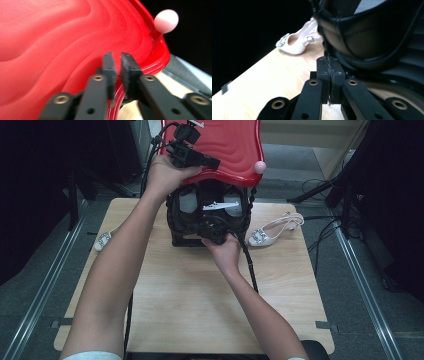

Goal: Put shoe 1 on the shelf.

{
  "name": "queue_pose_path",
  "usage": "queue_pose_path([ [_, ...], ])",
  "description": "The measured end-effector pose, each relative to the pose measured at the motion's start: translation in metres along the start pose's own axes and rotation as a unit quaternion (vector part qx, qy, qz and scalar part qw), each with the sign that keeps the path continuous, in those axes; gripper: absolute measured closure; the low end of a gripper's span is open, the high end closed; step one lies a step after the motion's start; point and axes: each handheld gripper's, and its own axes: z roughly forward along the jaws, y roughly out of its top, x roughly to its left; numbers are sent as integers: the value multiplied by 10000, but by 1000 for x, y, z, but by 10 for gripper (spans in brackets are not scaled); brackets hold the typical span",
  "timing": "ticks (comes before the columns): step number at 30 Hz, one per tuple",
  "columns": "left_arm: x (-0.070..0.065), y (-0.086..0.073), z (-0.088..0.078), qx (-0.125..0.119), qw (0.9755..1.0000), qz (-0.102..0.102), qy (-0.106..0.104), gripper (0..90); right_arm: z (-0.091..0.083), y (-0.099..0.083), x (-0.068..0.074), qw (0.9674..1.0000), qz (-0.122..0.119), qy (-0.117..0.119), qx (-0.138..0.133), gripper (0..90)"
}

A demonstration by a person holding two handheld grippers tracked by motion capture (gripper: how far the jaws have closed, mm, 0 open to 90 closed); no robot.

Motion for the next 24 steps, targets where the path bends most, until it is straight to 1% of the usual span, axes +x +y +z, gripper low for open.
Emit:
queue_pose_path([
  [2,0,-3,-3,8,10000,-22,-2,740,-8,-4,1,10000,-7,83,-14,879],
  [5,-4,-5,-9,78,9999,-47,99,688,-20,-10,1,9999,-16,135,-58,858],
  [7,-8,-5,-14,103,9998,-3,171,657,-26,-15,1,9999,-55,158,-27,840],
  [10,-16,-7,-24,97,9997,74,193,612,-35,-24,2,9997,-8,249,-70,820],
  [12,-22,-10,-30,5,9999,53,103,590,-41,-28,3,9997,-38,240,-34,813],
  [14,-26,-15,-33,-11,10000,33,36,564,-48,-34,4,9995,-60,285,-141,782],
  [16,-31,-20,-36,22,10000,75,38,548,-53,-39,6,9994,-99,315,-141,731],
  [17,-34,-23,-37,67,9999,103,86,541,-56,-42,6,9992,-125,322,-185,695],
  [18,-36,-26,-38,124,9997,155,148,528,-59,-45,7,9991,-94,351,-205,662],
  [19,-38,-29,-39,144,9996,188,154,520,-62,-47,7,9992,-53,340,-190,644],
  [20,-40,-33,-40,129,9995,229,149,520,-65,-49,7,9995,-25,288,-140,621],
  [21,-41,-37,-41,107,9995,245,142,518,-67,-51,7,9995,-79,259,-153,603],
  [22,-42,-40,-42,116,9996,233,101,517,-69,-53,7,9995,-131,235,-182,571],
  [24,-42,-47,-45,140,9997,176,40,509,-74,-58,5,9996,-158,179,-151,519],
])
